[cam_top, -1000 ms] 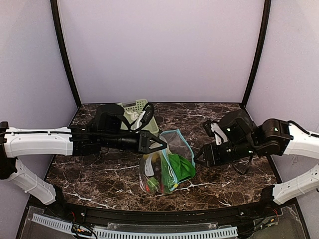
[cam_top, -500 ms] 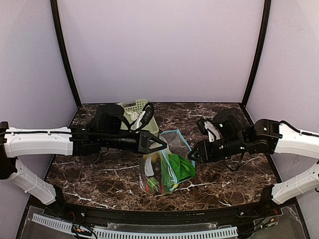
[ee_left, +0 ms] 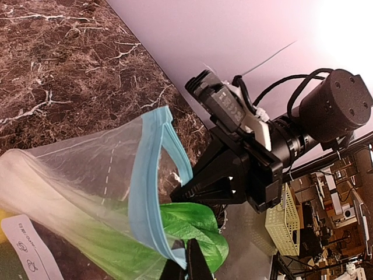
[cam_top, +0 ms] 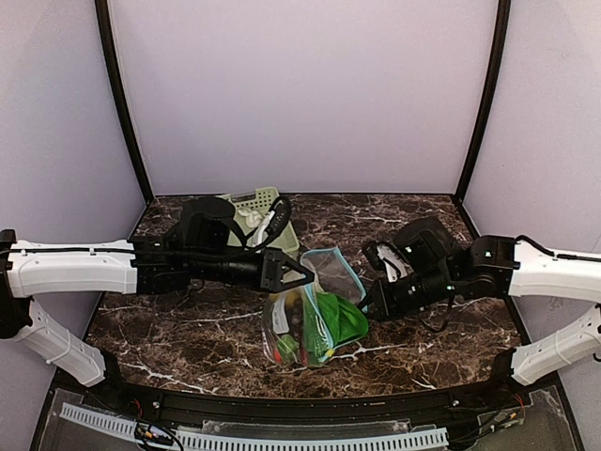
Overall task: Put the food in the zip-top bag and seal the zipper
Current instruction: Adjust the zipper food storage bag at the center of the board.
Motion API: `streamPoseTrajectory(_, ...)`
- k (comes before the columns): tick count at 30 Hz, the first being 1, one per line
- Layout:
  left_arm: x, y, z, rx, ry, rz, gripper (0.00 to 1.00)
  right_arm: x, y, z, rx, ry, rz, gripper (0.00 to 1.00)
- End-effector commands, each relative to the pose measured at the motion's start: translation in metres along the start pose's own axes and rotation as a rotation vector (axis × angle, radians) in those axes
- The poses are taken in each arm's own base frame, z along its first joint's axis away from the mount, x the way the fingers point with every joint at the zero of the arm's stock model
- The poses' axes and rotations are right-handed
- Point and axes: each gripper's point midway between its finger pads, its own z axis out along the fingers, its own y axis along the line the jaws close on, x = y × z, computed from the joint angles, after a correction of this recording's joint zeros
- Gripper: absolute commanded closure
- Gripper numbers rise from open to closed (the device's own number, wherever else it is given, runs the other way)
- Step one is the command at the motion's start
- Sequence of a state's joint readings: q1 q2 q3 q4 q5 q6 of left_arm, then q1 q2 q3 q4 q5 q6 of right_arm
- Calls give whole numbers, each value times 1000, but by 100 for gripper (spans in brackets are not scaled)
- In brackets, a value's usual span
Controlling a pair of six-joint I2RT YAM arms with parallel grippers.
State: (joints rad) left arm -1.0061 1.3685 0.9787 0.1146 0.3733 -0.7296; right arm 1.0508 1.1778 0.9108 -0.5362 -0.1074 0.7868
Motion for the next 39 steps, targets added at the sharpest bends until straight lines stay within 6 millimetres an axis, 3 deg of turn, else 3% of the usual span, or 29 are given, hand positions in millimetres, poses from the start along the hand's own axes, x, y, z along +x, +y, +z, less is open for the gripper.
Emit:
streamPoseTrajectory(1, -17, -17, -16, 14, -50, 53, 99, -32, 49, -39, -159, -94, -45, 100)
streamPoseTrajectory(4, -23, -21, -26, -5, -70, 70, 99, -49, 78, -73, -249, -153, -84, 100)
streamPoseTrajectory(6, -27, -24, -32, -11, -86, 80, 99, -52, 86, -82, -276, -165, -99, 100)
streamPoseTrajectory(12, -33, -30, -41, -5, -108, 79, 99, -42, 82, -65, -264, -101, -82, 100)
streamPoseTrajectory(22, -16, -15, -26, -36, -28, 47, 99, -47, 74, -63, -203, -122, -85, 100)
streamPoseTrajectory(29, -16, -11, -27, -60, -29, 47, 99, -50, 73, -65, -191, -140, -89, 100)
streamPoseTrajectory(33, -14, -2, -28, -108, -26, 46, 84, -47, 68, -57, -172, -121, -84, 100)
streamPoseTrajectory(35, -15, 3, -32, -135, -28, 49, 69, -46, 66, -54, -165, -115, -84, 100)
streamPoseTrajectory(37, -19, 2, -38, -153, -41, 62, 40, -47, 66, -54, -160, -116, -87, 100)
streamPoseTrajectory(39, -25, 4, -47, -182, -61, 77, 27, -46, 65, -51, -155, -112, -86, 100)
